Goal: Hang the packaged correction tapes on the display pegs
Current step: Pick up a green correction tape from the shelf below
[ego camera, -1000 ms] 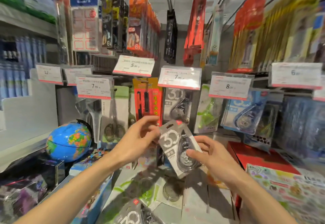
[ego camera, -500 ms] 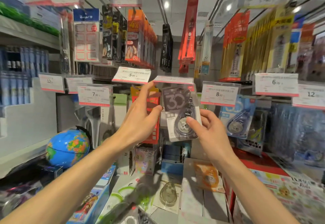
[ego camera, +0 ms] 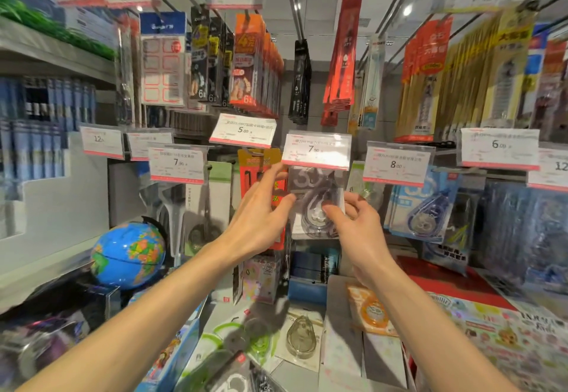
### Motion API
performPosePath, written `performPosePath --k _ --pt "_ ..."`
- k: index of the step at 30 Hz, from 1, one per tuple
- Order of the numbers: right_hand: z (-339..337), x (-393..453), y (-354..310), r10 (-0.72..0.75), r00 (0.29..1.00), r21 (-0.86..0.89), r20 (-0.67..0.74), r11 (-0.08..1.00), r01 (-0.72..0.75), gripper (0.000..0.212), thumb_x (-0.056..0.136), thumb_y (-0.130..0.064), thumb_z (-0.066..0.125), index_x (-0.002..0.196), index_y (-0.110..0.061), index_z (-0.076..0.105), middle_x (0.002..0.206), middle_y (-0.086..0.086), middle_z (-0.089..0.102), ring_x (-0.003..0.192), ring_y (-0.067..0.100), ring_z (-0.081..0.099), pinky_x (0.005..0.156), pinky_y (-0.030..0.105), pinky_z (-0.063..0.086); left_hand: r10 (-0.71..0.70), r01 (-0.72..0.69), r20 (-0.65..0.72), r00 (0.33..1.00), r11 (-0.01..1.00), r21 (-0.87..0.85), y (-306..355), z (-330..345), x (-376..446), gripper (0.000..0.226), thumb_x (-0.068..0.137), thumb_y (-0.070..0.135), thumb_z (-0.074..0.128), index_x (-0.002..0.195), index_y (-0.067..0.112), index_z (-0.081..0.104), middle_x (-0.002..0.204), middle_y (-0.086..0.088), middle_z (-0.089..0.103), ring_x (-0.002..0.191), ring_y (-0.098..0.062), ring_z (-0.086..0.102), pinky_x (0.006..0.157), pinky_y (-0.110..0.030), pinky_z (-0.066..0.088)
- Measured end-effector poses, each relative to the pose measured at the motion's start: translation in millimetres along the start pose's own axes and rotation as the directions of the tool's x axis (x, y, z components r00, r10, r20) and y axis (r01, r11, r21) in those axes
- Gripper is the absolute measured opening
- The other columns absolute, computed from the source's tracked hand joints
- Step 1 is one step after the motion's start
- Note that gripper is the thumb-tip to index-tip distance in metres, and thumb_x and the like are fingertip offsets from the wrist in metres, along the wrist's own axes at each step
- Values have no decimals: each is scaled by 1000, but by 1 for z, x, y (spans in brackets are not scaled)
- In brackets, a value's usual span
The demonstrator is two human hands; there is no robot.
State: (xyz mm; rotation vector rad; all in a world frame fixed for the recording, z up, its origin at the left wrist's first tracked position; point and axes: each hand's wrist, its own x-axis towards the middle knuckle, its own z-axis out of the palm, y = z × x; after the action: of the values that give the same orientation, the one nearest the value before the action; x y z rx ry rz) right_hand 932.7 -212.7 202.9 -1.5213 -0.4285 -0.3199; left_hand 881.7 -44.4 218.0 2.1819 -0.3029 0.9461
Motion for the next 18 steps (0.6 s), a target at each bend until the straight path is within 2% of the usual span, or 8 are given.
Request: performPosePath --k 3,6,8,9,11,14,16,18 --pt "5 4 4 21 1000 -37 -10 999 -21 30 95 -18 65 125 -18 59 119 -1 72 106 13 68 93 31 53 -46 45 50 998 999 9 -11 11 -2 63 96 47 44 154 36 23 149 10 49 128 -19 56 106 -53 47" --pt "7 0 4 -79 995 -197 -57 978 66 38 96 -19 62 130 -27 48 117 -12 62 101 2 60 94 29 47 -26 27 77 997 1000 -5 -14 21 -1 54 101 32 44 153 33 28 137 6 60 108 -26 67 94 -48 55" --pt "9 -5 10 -219 973 -340 -78 923 181 63 95 -21 60 149 -33 30 123 -6 53 105 9 55 95 31 44 -19 18 80 997 1000 11 -17 25 3 55 102 25 42 154 32 27 121 1 69 90 -26 70 78 -36 57" --pt "10 -7 14 -276 959 -413 -63 882 227 69 96 -21 58 153 -35 23 125 -3 50 106 12 51 93 31 42 -20 18 81 996 999 26 -19 26 5 55 102 24 41 155 33 26 108 -1 72 75 -22 69 68 -32 53" --pt "12 -6 22 -311 950 -523 -4 811 263 70 98 -22 53 157 -35 18 134 3 48 117 16 45 95 30 37 -36 31 91 995 998 54 -23 29 9 57 103 23 39 156 34 22 95 -1 73 52 -12 60 57 -34 53" --pt "16 3 30 -303 952 -580 30 771 264 69 99 -23 49 159 -31 16 152 6 41 138 22 37 111 40 35 -68 57 126 990 995 85 -28 31 12 64 101 19 38 157 36 14 88 -3 73 50 -15 59 58 -39 58" --pt "17 9 31 -288 957 -595 37 763 253 72 98 -19 50 160 -29 14 151 9 41 136 28 41 110 43 36 -84 67 159 984 991 114 -28 33 16 69 99 16 39 158 37 9 77 -2 69 54 -20 63 59 -39 58" --pt "18 11 31 -282 958 -608 42 754 248 70 100 -21 49 160 -29 14 150 12 40 133 32 46 108 41 38 -95 71 178 979 988 137 -30 35 20 71 99 17 39 158 38 6 85 -2 69 60 -21 67 60 -34 57"
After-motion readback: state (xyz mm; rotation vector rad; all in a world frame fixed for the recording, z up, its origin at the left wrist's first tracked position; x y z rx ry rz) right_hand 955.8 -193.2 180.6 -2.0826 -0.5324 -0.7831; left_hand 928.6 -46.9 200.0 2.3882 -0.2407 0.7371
